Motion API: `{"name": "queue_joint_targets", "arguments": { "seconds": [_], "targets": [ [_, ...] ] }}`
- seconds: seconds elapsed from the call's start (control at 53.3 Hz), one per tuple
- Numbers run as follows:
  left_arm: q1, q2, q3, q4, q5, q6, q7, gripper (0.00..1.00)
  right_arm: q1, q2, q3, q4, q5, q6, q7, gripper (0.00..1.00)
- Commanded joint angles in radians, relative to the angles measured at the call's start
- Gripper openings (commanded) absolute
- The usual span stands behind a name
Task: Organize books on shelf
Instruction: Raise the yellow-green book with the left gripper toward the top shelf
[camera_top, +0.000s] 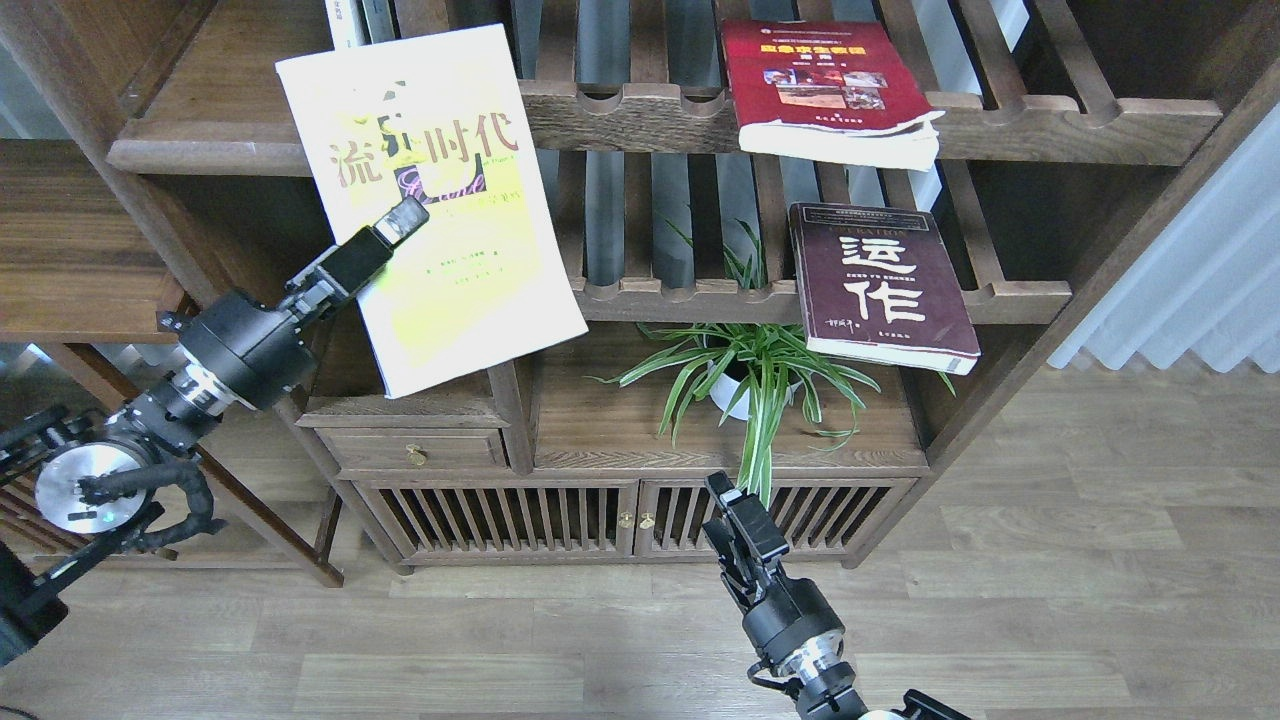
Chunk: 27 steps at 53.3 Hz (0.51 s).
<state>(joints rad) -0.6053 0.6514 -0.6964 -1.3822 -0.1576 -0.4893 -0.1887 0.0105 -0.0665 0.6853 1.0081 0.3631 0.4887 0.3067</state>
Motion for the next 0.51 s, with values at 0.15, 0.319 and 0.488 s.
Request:
{"name": "queue_joint_targets", "arguments": {
  "seconds": [0.15, 0.319, 0.488],
  "targets": [
    [0.001, 0.051, -0.14, 0.0, -0.011, 0.001, -0.025, 0.03, 0.0, 0.0, 0.0, -0.017, 0.0, 0.0, 0.0, 0.95],
    [-0.001, 0.105, -0.196, 0.002, -0.022, 0.001, -0.032, 0.03, 0.002, 0.005, 0.0, -0.017, 0.0, 0.0, 0.0, 0.95],
    [-0.004, 0.117, -0.253, 0.002, -0.091, 0.001, -0.028, 0.03, 0.0, 0.005, 0.0, -0.019, 0.0, 0.0, 0.0, 0.95]
  ]
}}
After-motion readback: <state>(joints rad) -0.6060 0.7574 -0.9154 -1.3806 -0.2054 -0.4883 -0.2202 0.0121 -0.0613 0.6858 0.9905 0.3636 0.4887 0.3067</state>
